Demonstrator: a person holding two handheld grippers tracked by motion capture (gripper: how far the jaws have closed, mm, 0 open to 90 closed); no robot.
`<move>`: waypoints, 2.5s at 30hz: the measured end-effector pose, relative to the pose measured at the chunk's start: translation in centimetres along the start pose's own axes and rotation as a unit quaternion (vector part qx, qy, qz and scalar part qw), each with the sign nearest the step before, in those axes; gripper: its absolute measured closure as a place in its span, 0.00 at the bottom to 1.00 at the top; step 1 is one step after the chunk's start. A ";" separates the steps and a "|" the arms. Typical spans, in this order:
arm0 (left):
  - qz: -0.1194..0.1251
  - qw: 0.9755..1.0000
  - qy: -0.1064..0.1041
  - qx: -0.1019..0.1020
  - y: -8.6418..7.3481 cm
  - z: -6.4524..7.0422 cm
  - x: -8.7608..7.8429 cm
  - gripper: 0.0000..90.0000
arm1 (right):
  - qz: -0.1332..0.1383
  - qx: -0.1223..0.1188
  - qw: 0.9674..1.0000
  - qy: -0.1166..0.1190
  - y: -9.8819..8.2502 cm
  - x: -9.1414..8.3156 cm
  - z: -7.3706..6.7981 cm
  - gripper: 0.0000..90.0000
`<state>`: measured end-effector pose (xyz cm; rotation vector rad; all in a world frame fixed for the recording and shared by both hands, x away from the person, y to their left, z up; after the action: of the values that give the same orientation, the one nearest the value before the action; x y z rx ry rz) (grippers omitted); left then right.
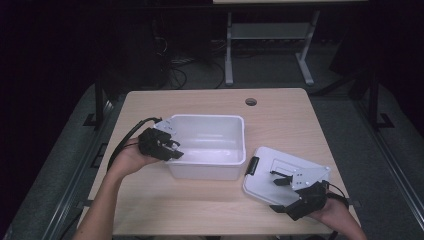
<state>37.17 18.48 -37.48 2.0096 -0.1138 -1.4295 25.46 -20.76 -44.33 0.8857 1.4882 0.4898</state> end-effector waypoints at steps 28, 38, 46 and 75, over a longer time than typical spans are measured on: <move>0.009 1.000 0.004 0.000 0.3 0.1 -0.8 0.69 | 0.002 -0.003 1.000 -0.005 0.1 -0.1 0.0 0.23; 0.017 1.000 0.012 0.010 0.8 0.5 -2.9 0.68 | 0.005 0.000 1.000 -0.009 0.1 -0.3 -0.1 0.23; 0.033 0.999 0.021 0.015 0.5 1.4 -5.2 0.67 | 0.005 -0.006 1.000 -0.012 0.2 -0.4 -0.2 0.23; 0.045 0.998 0.038 0.004 -4.8 5.7 -7.5 0.59 | -0.003 -0.010 0.999 -0.032 2.1 -2.1 0.0 0.25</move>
<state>27.84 22.83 -35.13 2.0358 -0.1758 -1.2965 25.83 -21.09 -41.45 0.8740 1.4241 0.4669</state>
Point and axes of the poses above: each handheld gripper's, and its own axes: x roughly forward along the jaws, y roughly out of its top, z roughly to its right, the point moved 3 cm from there along x, roughly forward along the jaws, and after that the axes turned 10 degrees about y, right-handed, at the moved point
